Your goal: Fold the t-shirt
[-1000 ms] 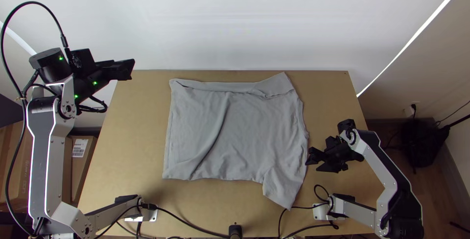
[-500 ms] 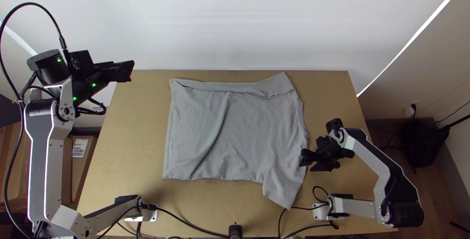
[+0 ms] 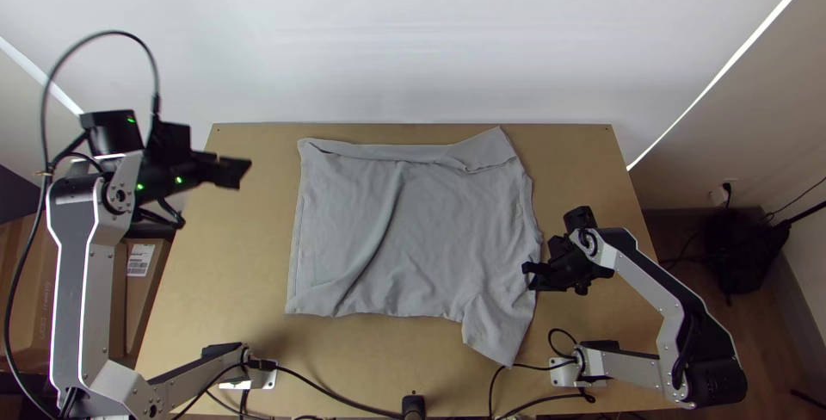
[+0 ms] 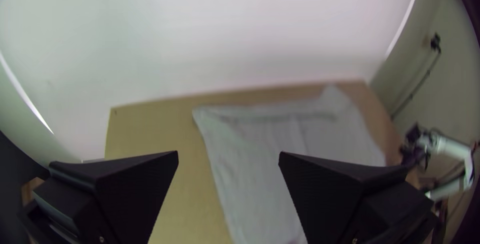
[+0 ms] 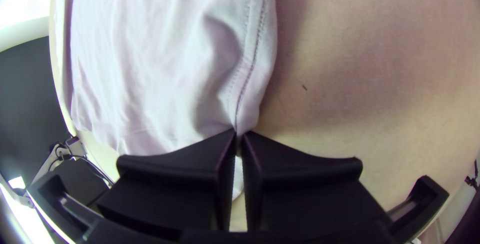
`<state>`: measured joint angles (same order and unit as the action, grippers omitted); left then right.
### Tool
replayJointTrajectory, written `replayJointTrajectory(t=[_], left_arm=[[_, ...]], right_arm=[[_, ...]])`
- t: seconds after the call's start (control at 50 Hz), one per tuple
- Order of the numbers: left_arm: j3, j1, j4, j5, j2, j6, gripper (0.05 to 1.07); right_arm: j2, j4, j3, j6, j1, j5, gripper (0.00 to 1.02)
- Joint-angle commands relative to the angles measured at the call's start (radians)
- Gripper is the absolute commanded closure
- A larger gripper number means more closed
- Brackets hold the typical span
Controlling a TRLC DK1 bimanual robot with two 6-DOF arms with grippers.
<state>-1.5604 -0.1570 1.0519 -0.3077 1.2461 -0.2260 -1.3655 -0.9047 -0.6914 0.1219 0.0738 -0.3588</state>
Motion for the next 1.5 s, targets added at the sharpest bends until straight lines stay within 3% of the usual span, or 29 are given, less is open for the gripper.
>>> replayJointTrajectory(t=[0.0,0.22,0.38,0.6,0.8,0.98,1.12,1.24,1.4,1.48], left_arm=[[0.129,0.013,0.097,-0.013,-0.011,-0.23,0.11],[0.329,0.013,0.346,0.012,-0.043,-0.558,0.11],[0.481,0.06,0.441,0.206,-0.063,-0.693,0.11],[0.589,0.093,0.45,0.245,0.046,-0.635,0.11],[0.642,0.108,0.324,0.174,0.187,-0.552,0.11],[0.7,0.145,0.214,0.145,0.173,-0.549,0.11],[0.714,0.182,0.2,0.142,0.205,-0.455,0.11],[0.734,0.206,0.194,0.105,0.21,-0.432,0.29],[0.76,0.226,0.191,0.091,0.216,-0.415,0.29],[0.77,0.237,0.18,0.087,0.219,-0.412,0.37]], right_arm=[[0.019,0.004,0.026,-0.015,-0.006,0.006,1.0],[0.022,0.009,0.026,-0.018,-0.025,0.004,1.0],[0.019,0.012,0.023,-0.019,-0.026,0.004,1.0],[0.016,0.015,0.024,-0.015,-0.034,0.004,1.0],[0.008,0.02,0.021,-0.007,-0.035,0.004,1.0],[0.005,0.023,0.02,-0.002,-0.04,0.003,1.0],[0.005,0.026,0.021,-0.001,-0.045,0.003,1.0],[0.003,0.03,0.021,-0.001,-0.045,0.003,1.0],[0.002,0.035,0.021,0.004,-0.046,0.003,1.0],[0.002,0.036,0.021,0.005,-0.046,0.003,1.0]])
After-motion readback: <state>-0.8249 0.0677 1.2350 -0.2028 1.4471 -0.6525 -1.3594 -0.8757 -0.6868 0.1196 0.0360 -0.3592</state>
